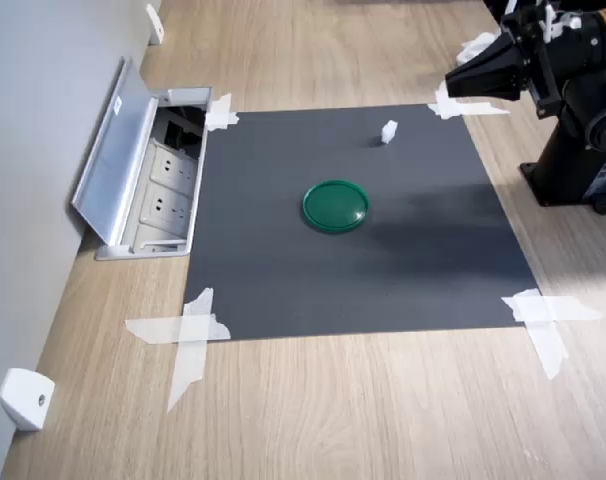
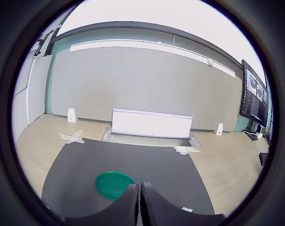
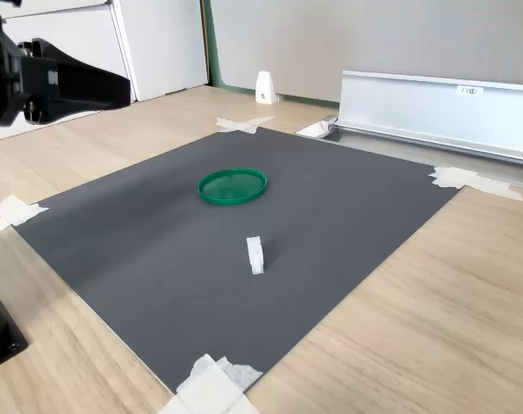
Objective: Grasp a white terminal and put it on the green lid.
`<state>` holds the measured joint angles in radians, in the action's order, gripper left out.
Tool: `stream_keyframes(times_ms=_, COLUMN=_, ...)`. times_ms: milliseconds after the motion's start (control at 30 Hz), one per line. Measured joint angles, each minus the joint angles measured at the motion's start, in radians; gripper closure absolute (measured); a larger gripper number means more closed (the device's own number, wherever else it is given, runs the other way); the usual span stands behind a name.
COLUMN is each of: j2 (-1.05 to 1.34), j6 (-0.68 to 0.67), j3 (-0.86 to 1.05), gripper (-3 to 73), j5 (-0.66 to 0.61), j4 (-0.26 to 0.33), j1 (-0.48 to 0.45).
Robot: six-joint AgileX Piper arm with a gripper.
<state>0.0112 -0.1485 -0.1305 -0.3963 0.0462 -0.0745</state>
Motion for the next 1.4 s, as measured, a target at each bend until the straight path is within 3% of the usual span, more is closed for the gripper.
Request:
stream_keyframes(times_ms=967, j2=-0.006, j6=0.007, j3=-0.03, gripper=70.4, j5=-0.001, j4=0.023, j1=0.0)
stream_keyframes(times_ms=1400, j2=-0.407, j6=0.007, j3=-0.258, gripper=70.4, j5=-0.026, j4=0.023, j1=0.0)
